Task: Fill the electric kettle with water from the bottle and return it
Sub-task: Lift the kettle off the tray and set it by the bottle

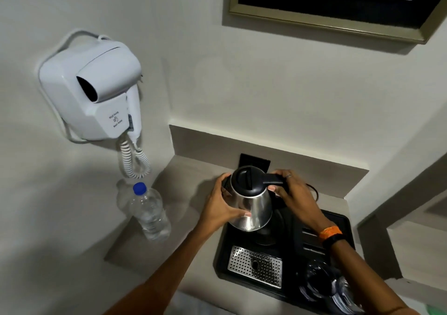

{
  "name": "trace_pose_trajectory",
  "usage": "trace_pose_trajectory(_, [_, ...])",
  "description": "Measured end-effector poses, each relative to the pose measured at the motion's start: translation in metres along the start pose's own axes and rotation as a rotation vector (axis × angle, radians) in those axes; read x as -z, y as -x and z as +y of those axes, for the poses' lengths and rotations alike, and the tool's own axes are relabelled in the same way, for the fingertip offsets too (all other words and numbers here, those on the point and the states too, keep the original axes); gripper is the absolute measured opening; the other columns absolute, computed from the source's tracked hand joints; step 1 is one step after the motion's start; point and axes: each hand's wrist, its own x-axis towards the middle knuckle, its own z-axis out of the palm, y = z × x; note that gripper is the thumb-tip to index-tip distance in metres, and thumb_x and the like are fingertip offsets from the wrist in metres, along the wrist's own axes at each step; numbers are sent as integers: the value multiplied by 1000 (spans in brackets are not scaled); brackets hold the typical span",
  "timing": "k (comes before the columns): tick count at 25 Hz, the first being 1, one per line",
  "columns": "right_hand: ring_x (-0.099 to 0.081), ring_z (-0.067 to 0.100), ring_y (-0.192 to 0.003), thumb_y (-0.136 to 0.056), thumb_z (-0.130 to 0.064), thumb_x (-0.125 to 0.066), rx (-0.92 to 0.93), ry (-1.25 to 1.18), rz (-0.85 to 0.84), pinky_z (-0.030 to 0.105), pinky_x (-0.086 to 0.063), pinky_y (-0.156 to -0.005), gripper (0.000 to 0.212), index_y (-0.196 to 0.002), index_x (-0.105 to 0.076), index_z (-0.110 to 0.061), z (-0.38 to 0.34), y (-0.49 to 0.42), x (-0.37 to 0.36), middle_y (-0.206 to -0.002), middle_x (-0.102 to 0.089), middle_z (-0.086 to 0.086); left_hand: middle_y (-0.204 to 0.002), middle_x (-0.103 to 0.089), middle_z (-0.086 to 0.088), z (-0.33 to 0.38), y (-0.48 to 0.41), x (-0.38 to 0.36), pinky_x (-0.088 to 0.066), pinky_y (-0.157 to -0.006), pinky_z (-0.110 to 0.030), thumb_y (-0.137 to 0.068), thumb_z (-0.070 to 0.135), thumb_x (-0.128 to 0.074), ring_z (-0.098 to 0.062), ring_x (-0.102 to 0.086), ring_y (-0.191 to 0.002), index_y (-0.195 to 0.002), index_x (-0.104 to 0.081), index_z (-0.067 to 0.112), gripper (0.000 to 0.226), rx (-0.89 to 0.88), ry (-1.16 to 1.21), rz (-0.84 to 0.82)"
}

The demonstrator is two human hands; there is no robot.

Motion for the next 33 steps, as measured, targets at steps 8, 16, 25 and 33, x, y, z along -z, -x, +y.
trace_pose_trajectory(8, [-64,30,-111,-91,-10,-76,66,-188,-183,50,-51,-101,33,-122,-66,-5,-51,-80,-74,-118,-67,14,-133,-60,8,-29,5,79,-47,-105,-23,-35,25,-103,-8,-57,-125,-134,-45,28,114,21,-61,260])
trace_pose_trajectory(16, [-66,34,-114,-89,-2,-77,0,-291,-277,52,-50,-105,31,-119,-68,0,-44,-117,-116,-119,-70,19,-138,-58,-2,-60,-7,85,-46,-111,-40,-42,10,-101,-18,-55,-130,-142,-40,12,117,157,-11,318])
trace_pose_trajectory(25, [-68,29,-111,-86,-1,-79,-47,-311,-310,40,-52,-101,33,-118,-69,-5,-26,-117,-126,-115,-71,12,-141,-55,-1,-78,-7,70,-36,-95,-7,-43,18,-102,-14,-51,-128,-145,-38,18,121,234,-53,328])
trace_pose_trajectory(33, [-71,21,-103,-86,-56,-73,-209,-270,-328,39,-61,-88,34,-102,-76,-27,-51,-117,-139,-109,-77,8,-144,-54,-6,-75,0,71,-37,-98,-12,-46,19,-102,-12,-49,-126,-148,-34,14,123,261,-101,330])
